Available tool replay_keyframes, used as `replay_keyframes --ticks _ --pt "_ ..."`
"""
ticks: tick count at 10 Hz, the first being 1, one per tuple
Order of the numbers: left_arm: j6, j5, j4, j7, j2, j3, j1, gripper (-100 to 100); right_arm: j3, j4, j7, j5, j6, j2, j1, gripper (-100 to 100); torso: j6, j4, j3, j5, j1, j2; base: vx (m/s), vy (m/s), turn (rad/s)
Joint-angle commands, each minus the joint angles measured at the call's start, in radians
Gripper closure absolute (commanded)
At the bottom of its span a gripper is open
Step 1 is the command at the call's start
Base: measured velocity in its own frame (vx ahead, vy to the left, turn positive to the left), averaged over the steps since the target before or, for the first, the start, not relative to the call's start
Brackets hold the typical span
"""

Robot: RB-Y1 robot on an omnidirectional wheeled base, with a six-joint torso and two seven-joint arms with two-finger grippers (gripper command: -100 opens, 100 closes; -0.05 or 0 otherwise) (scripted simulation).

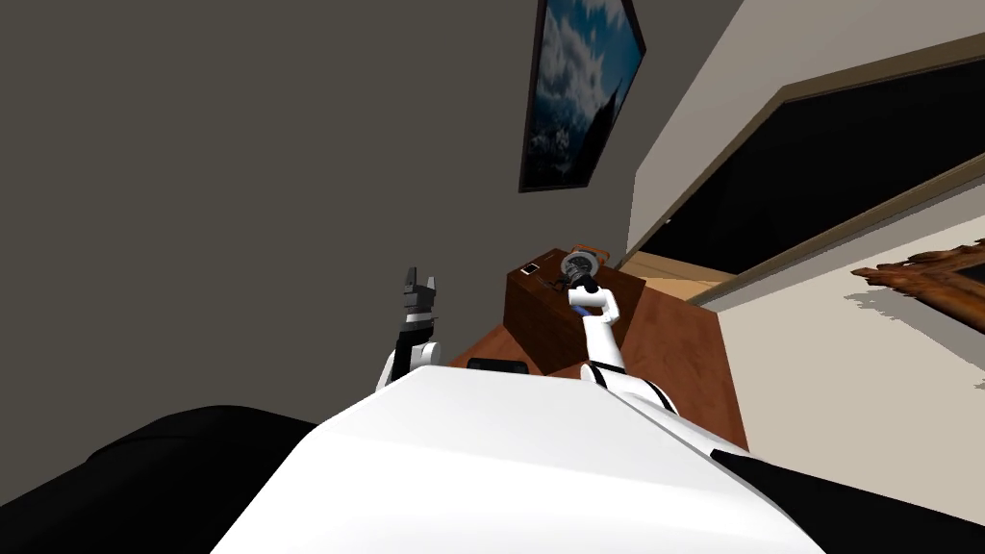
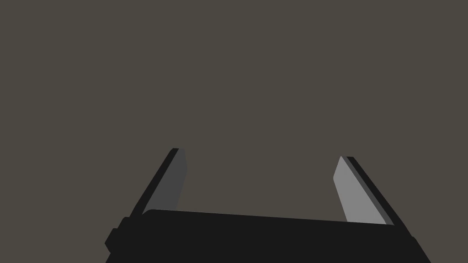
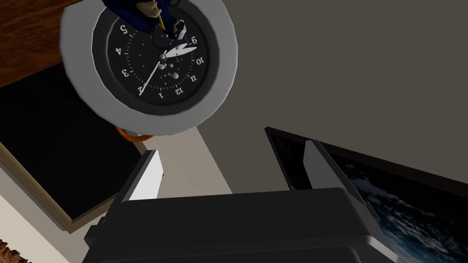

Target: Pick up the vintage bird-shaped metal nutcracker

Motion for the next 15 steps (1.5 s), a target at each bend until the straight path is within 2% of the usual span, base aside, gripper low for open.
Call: replay_keyframes --ticks 1,2,3,4,5,6,7,8,9,10,11,12,13,14,15 --pt "0.0 0.0 0.0 0.0 0.0 0.0 0.0 0 -0.007 0.026 0.05 0.007 0.05 -0.002 -0.029 -100 0.0 0.0 0.0 0.0 0.0 0.0 -0.025 -0.07 0.166" --pt "0.0 0.0 0.0 0.0 0.0 0.0 0.0 0 -0.007 0.026 0.055 0.007 0.066 -0.002 -0.029 -100 0.001 0.0 0.0 0.0 0.0 0.0 -0.008 -0.03 -0.008" --pt "0.0 0.0 0.0 0.0 0.0 0.0 0.0 0 -0.022 0.069 0.097 0.017 0.103 -0.009 -0.074 -100 0.001 0.0 0.0 0.0 0.002 0.0 -0.014 -0.045 0.188" --pt "0.0 0.0 0.0 0.0 0.0 0.0 0.0 0 -0.022 0.079 0.118 0.017 0.131 -0.009 -0.083 -100 0.0 0.0 0.0 0.0 0.002 -0.001 -0.022 -0.056 0.201" --pt "0.0 0.0 0.0 0.0 0.0 0.0 0.0 0 -0.037 0.118 0.15 0.026 0.16 -0.016 -0.124 -100 0.001 0.0 0.0 0.0 0.001 -0.001 -0.027 -0.074 0.263" --pt "0.0 0.0 0.0 0.0 0.0 0.0 0.0 0 -0.037 0.13 0.178 0.026 0.19 -0.016 -0.135 -100 0.0 0.0 0.0 0.0 0.0 0.0 -0.025 -0.069 0.167" --pt "0.0 0.0 0.0 0.0 0.0 0.0 0.0 0 -0.037 0.13 0.181 0.026 0.198 -0.016 -0.135 -100 0.001 0.0 0.0 0.0 0.0 0.0 -0.011 -0.028 -0.001" --pt "0.0 0.0 0.0 0.0 0.0 0.0 0.0 0 -0.052 0.178 0.224 0.036 0.238 -0.022 -0.183 -100 0.001 0.0 0.0 0.0 0.002 -0.001 -0.014 -0.035 0.228" --pt "0.0 0.0 0.0 0.0 0.0 0.0 0.0 0 -0.052 0.182 0.242 0.036 0.263 -0.022 -0.186 -100 0.0 0.0 -0.001 0.0 0.003 -0.001 -0.018 -0.05 0.162" --pt "0.0 0.0 0.0 0.0 0.0 0.0 0.0 0 -0.066 0.227 0.275 0.045 0.292 -0.027 -0.232 -100 0.001 0.0 0.0 0.0 0.002 -0.001 -0.037 -0.072 0.249" --pt "0.0 0.0 0.0 0.0 0.0 0.0 0.0 0 -0.066 0.232 0.302 0.045 0.318 -0.027 -0.236 -100 0.0 0.0 0.0 0.0 0.001 0.0 -0.028 -0.074 0.137" --pt "0.0 0.0 0.0 0.0 0.0 0.0 0.0 0 -0.066 0.232 0.302 0.045 0.326 -0.027 -0.236 -100 0.001 0.0 0.0 0.0 0.0 0.0 -0.004 -0.033 -0.019" --pt "0.0 0.0 0.0 0.0 0.0 0.0 0.0 0 -0.079 0.276 0.346 0.054 0.368 -0.03 -0.282 -100 0.002 0.0 0.0 0.0 0.002 -0.001 -0.014 -0.038 0.221" --pt "0.0 0.0 0.0 0.0 0.0 0.0 0.0 0 -0.079 0.282 0.359 0.054 0.388 -0.03 -0.283 -100 0.0 0.0 -0.001 0.0 0.002 -0.001 -0.018 -0.05 0.165" --pt "0.0 0.0 0.0 0.0 0.0 0.0 0.0 0 -0.092 0.315 0.396 0.063 0.424 -0.032 -0.322 -100 0.001 0.0 -0.001 0.0 0.002 -0.001 -0.014 -0.063 0.234"
